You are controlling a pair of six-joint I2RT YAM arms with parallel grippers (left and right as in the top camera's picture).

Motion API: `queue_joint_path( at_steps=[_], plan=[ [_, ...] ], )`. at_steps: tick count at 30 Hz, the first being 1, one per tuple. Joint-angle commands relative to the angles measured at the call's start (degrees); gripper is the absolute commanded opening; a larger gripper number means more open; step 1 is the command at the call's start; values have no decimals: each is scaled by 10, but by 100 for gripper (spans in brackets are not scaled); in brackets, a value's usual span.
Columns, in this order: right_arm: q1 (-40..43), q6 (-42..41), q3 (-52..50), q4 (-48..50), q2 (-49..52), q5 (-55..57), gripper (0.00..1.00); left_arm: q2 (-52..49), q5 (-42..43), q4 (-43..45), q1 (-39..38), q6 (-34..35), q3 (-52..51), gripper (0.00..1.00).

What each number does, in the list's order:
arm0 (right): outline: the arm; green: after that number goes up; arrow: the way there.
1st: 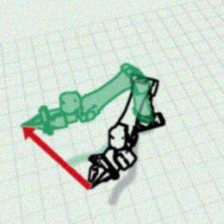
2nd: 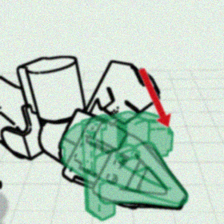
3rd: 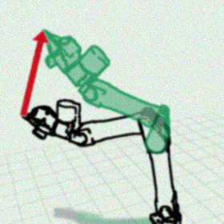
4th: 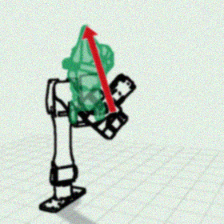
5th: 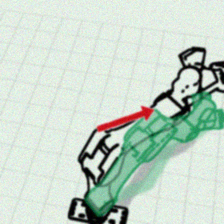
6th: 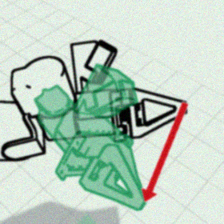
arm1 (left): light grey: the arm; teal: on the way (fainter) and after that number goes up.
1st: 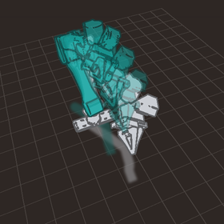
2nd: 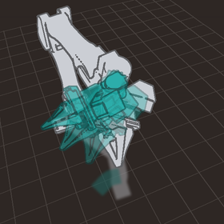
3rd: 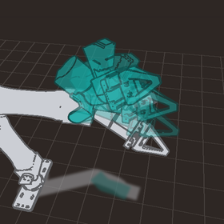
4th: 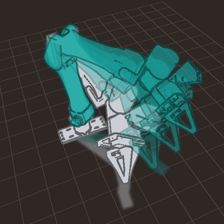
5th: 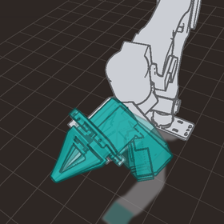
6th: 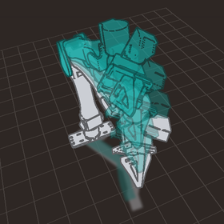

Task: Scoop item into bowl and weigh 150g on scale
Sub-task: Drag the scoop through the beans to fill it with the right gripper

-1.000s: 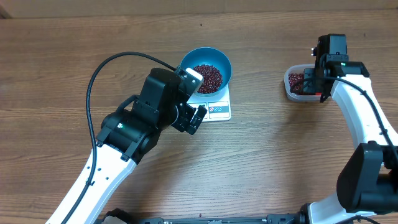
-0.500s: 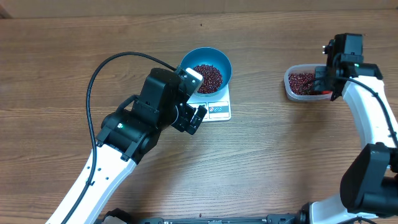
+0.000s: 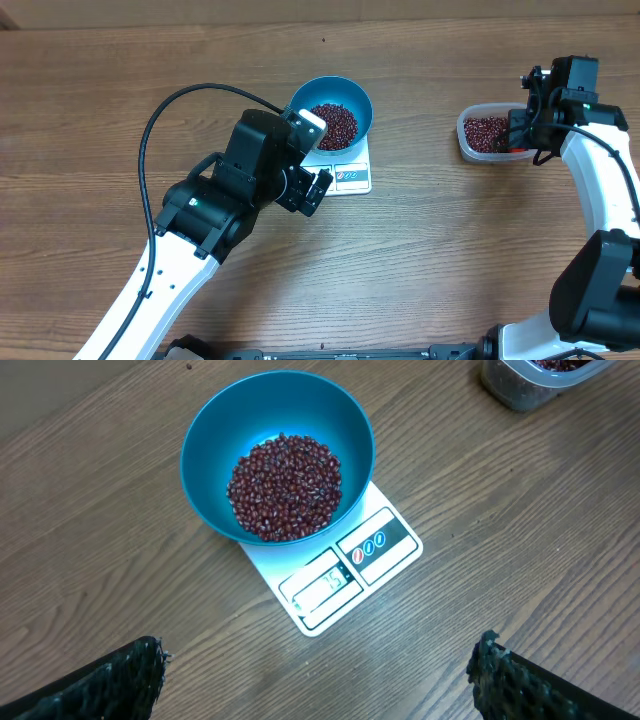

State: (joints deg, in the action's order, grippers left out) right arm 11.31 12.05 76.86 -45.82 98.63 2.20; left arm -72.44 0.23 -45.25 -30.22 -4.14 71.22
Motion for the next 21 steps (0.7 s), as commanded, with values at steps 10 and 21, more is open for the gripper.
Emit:
queue_joint_path(
  at_steps=[10,21],
  plan=[
    [4,19,3,-14,5,-54,4,-4,4,0,2,9,-2,100],
    [5,33,3,-14,5,-74,4,-4,4,0,2,9,-2,99]
  ],
)
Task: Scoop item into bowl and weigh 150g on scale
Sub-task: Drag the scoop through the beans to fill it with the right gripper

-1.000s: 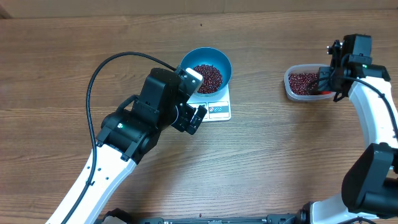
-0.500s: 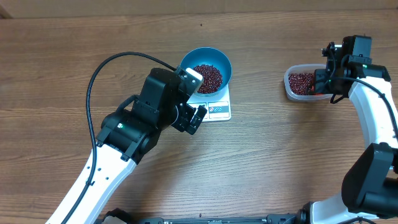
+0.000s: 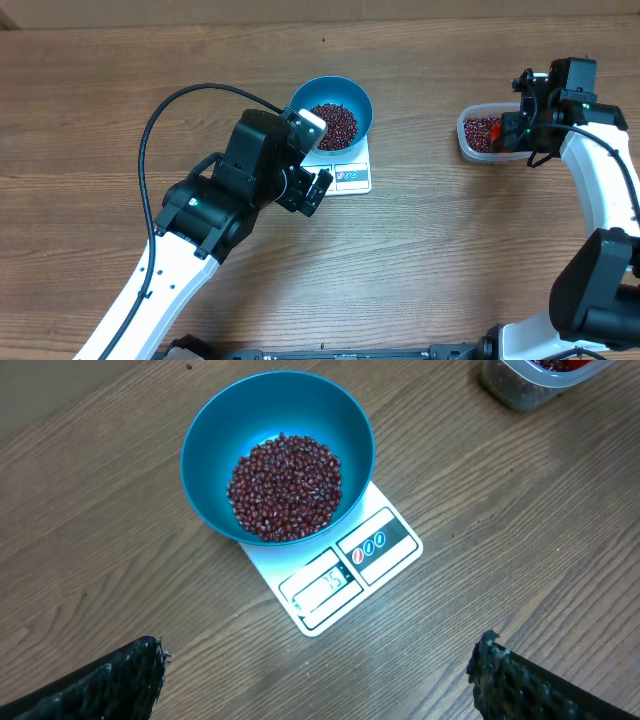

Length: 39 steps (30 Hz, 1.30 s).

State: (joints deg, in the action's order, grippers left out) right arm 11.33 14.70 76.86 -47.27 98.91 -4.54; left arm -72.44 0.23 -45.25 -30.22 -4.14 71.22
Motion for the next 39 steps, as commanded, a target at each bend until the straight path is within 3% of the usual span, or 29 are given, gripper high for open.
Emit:
queue_joint_path(
  at_steps=[1,11,26,39],
  plan=[
    [4,6,3,0,2,-2,4,-4,4,0,2,9,-2,100],
    [4,4,3,44,2,75,4,-4,4,0,2,9,-2,100],
    [4,6,-45,65,2,87,4,-4,4,0,2,9,-2,100],
    [4,6,-45,56,2,-63,4,-4,4,0,2,9,-2,99]
  ],
)
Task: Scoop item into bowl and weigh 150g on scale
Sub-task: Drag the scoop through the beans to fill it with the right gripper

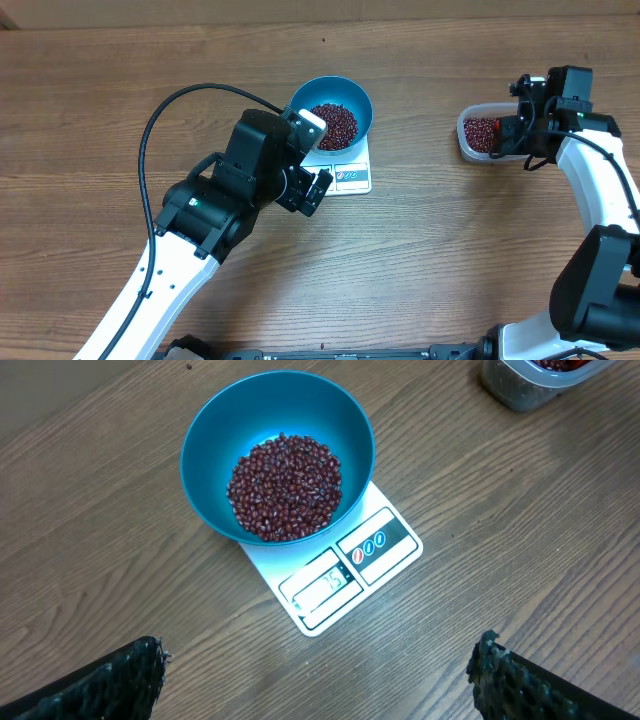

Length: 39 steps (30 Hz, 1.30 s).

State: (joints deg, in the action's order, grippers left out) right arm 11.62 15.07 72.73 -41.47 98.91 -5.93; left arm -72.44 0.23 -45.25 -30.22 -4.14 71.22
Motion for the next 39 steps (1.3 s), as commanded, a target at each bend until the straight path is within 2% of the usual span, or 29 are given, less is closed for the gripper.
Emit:
queue_joint_path(
  at_steps=[1,8,14,22,39],
  plan=[
    [2,2,-4,-4,2,-55,4,-4,4,0,2,9,-2,100],
    [7,0,-4,-7,2,-117,4,-4,4,0,2,9,-2,100],
    [49,0,-4,-13,3,-191,4,-4,4,0,2,9,-2,100],
    [73,0,-4,-28,49,-205,4,-4,4,0,2,9,-2,100],
    [125,-17,-4,-21,81,-334,4,-4,4,0,2,9,-2,100]
  ],
)
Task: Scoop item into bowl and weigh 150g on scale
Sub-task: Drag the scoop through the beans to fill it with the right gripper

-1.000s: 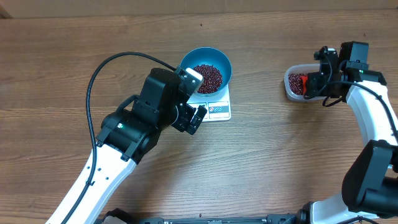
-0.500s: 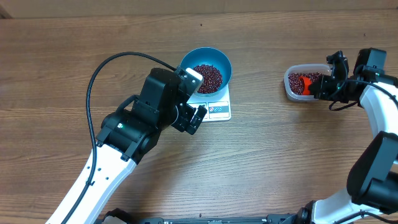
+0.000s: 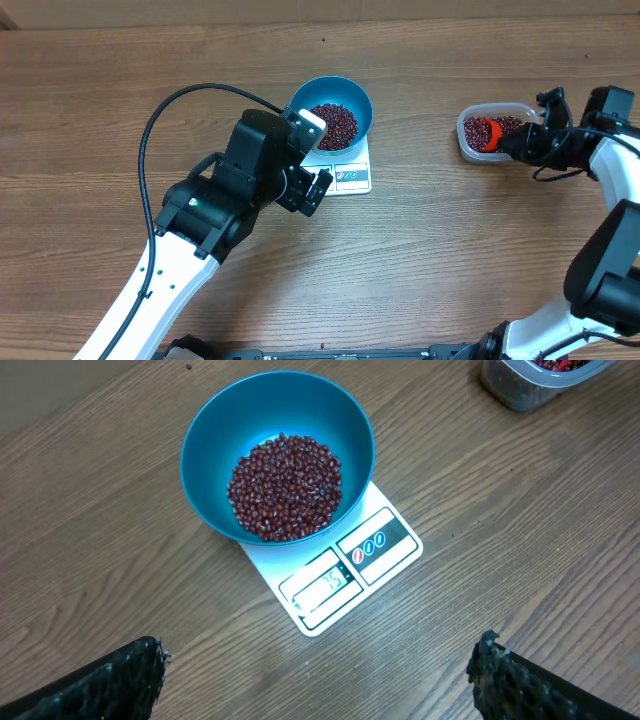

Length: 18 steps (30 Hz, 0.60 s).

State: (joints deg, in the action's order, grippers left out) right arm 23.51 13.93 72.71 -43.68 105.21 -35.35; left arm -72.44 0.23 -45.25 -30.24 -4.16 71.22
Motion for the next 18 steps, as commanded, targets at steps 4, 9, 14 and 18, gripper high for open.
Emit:
queue_joint_path(
  at_steps=[4,9,14,18],
  plan=[
    [7,-7,-4,1,26,-51,4,-4,4,0,2,10,-2,100],
    [9,-35,-4,6,31,-55,4,-4,5,0,2,10,-2,100],
    [33,-36,-4,4,55,-126,4,-4,4,0,2,10,-2,100],
    [66,-35,-4,-6,67,-185,4,-4,4,0,2,10,-2,100]
  ],
)
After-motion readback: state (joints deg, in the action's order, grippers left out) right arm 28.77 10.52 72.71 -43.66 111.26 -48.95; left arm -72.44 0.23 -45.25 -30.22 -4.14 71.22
